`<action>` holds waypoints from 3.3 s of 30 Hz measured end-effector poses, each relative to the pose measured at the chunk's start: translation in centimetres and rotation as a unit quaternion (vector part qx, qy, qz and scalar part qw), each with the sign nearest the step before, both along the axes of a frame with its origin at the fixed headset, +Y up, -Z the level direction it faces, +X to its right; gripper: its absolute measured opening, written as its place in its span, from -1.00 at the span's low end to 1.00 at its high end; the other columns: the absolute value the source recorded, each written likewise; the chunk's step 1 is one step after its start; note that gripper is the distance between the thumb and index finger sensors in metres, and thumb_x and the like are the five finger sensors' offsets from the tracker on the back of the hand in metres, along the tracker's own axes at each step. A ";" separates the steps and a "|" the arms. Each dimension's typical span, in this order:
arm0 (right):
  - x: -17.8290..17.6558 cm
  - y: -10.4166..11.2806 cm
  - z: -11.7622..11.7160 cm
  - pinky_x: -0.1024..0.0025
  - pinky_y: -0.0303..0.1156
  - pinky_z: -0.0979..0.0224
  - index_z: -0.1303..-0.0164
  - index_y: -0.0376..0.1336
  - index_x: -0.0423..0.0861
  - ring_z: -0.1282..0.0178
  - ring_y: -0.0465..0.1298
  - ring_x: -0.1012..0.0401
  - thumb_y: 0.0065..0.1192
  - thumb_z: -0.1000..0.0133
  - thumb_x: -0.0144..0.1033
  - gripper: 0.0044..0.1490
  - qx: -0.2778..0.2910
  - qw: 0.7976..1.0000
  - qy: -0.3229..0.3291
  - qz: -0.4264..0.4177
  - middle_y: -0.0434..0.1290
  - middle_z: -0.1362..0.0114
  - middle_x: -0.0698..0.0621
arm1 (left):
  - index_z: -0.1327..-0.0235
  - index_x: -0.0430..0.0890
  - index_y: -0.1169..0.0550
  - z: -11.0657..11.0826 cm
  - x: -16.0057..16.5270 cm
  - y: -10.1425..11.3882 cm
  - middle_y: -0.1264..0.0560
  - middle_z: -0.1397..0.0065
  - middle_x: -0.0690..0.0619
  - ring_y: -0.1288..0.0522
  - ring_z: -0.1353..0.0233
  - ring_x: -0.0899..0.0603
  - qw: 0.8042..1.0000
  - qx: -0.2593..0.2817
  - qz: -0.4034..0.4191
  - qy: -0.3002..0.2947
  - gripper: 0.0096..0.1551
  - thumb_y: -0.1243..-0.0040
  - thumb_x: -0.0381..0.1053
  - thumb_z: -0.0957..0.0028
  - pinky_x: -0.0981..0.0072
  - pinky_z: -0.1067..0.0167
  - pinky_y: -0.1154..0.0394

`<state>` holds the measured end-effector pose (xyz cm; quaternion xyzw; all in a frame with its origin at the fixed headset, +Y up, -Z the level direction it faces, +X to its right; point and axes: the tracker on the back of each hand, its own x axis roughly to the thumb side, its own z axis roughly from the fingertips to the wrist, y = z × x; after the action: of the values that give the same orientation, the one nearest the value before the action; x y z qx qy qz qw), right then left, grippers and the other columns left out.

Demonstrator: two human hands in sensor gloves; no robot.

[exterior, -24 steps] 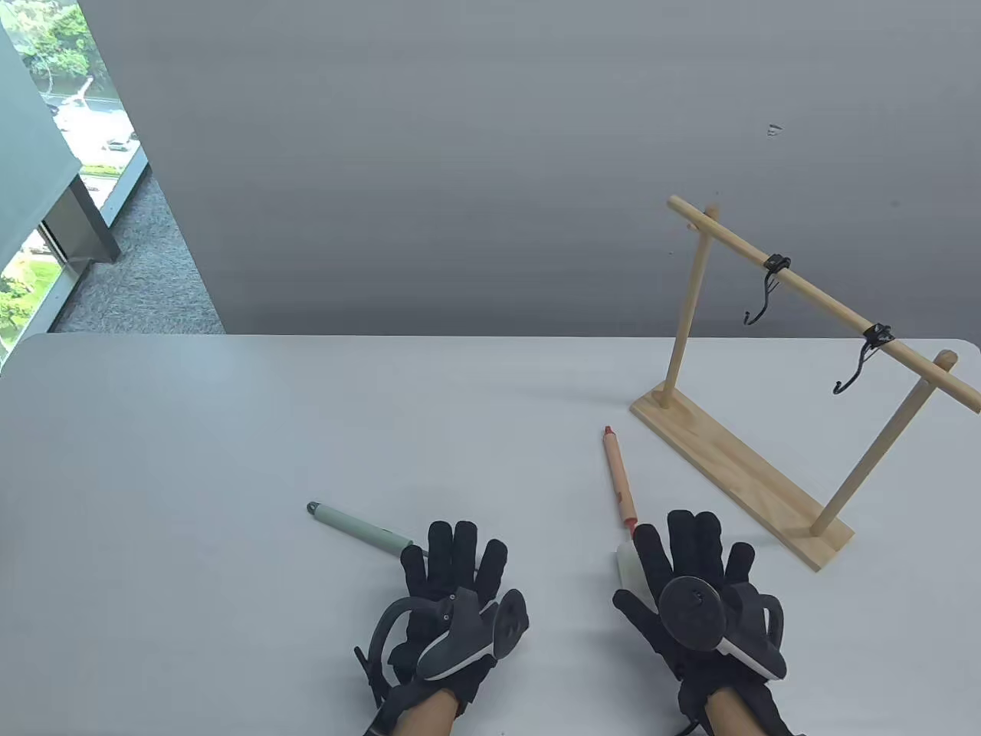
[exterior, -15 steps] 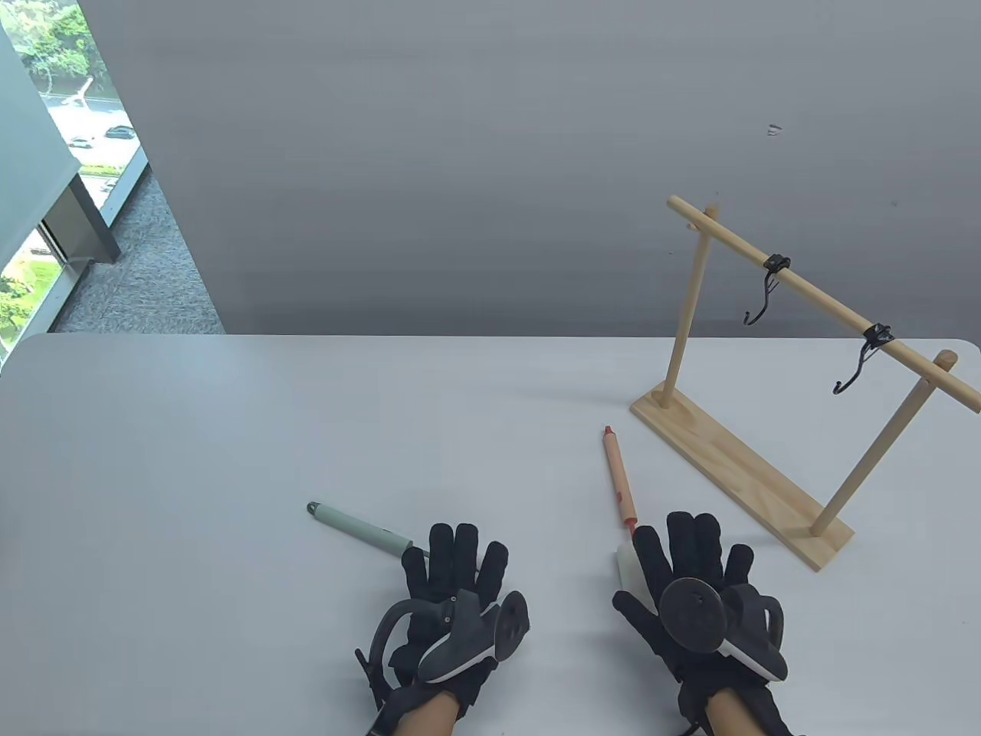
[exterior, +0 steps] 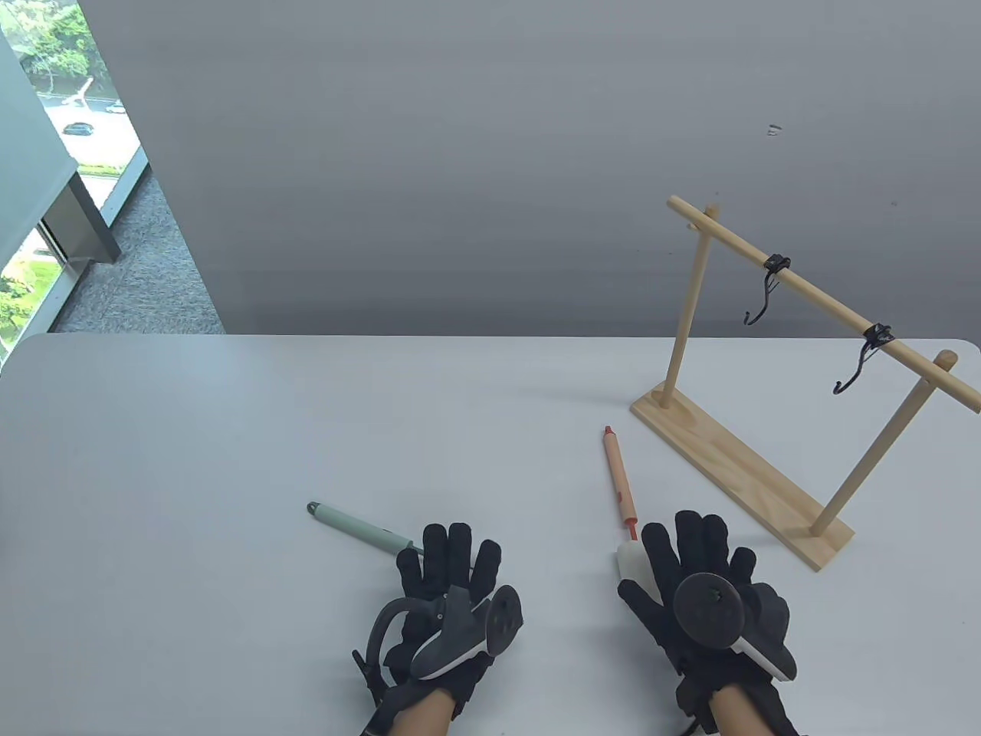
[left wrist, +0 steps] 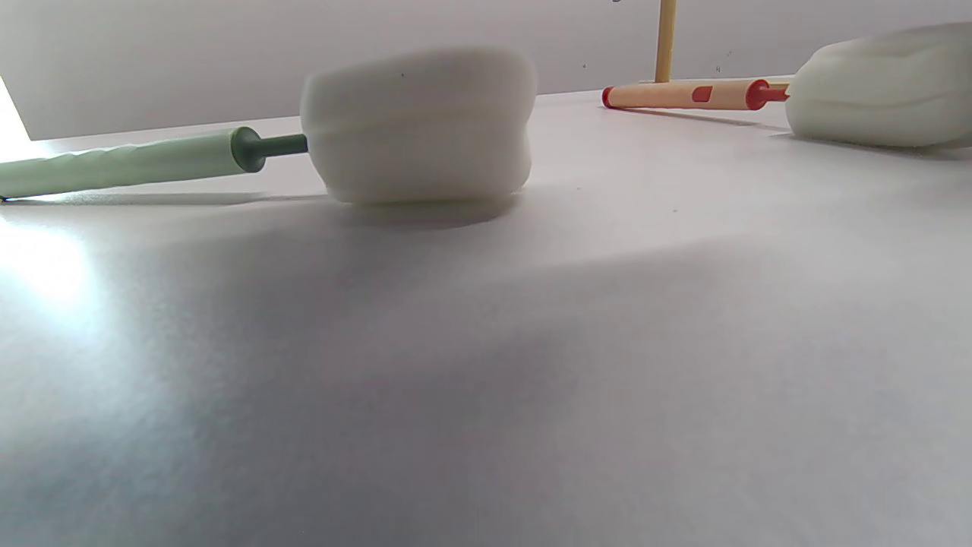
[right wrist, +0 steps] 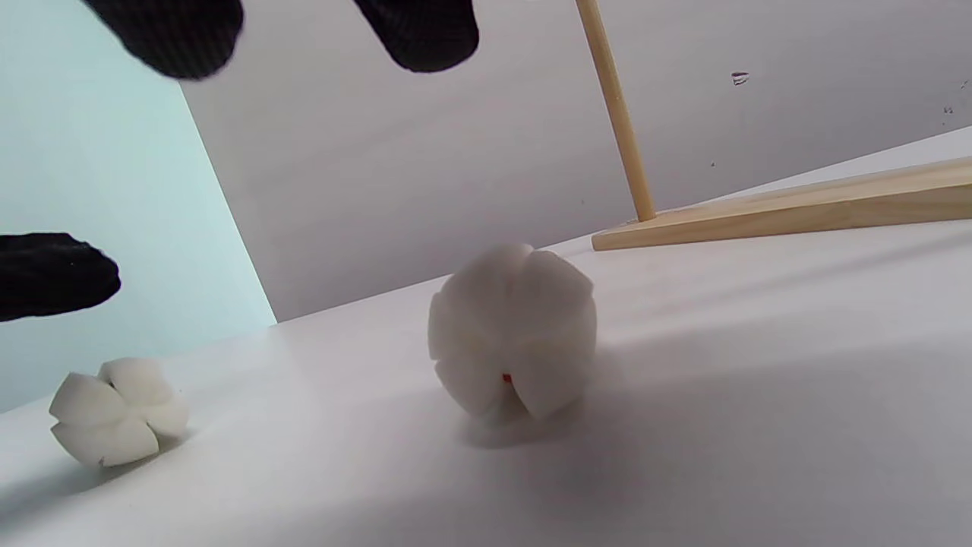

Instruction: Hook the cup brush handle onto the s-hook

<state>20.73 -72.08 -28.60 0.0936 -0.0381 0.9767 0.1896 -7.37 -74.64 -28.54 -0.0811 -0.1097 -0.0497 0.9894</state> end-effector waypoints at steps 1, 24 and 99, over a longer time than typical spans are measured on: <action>-0.1 0.0 -0.3 -0.44 -0.38 -0.37 -0.65 -0.02 -0.19 -0.62 -0.30 -0.29 -0.09 -0.18 0.26 0.00 -0.002 1.000 0.002 -0.012 -0.26 -0.66 -0.31 | -0.57 0.09 0.13 0.0 0.0 0.0 0.29 -0.66 -0.23 0.30 -0.65 -0.46 1.000 -0.001 0.000 0.004 -0.01 0.27 0.49 0.05 -0.48 -0.42 0.19; -2.2 0.6 -10.4 -0.40 -0.22 -0.47 -0.15 0.43 -0.35 -0.46 0.26 -0.33 0.27 -0.16 -0.03 -0.32 -0.099 0.976 -0.163 0.099 0.36 -0.43 -0.35 | -0.57 0.08 0.14 -0.3 -1.3 -0.5 0.33 -0.65 -0.24 0.34 -0.63 -0.47 0.998 -0.030 0.011 0.045 -0.01 0.26 0.48 0.04 -0.49 -0.40 0.23; 8.9 3.7 -2.1 -0.37 -0.03 -0.38 -0.07 0.43 -0.37 -0.38 0.32 -0.27 0.26 -0.14 -0.05 -0.35 0.168 0.877 -0.170 -0.418 0.32 -0.39 -0.27 | -0.56 0.08 0.17 0.3 1.0 -1.0 0.35 -0.64 -0.24 0.36 -0.62 -0.47 0.997 -0.068 -0.019 -0.005 0.00 0.26 0.47 0.04 -0.50 -0.38 0.27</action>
<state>29.66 -68.38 -30.65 -0.0679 -0.2687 0.7864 0.5520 -6.37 -75.61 -28.26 -0.1500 -0.1158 -0.0614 0.9800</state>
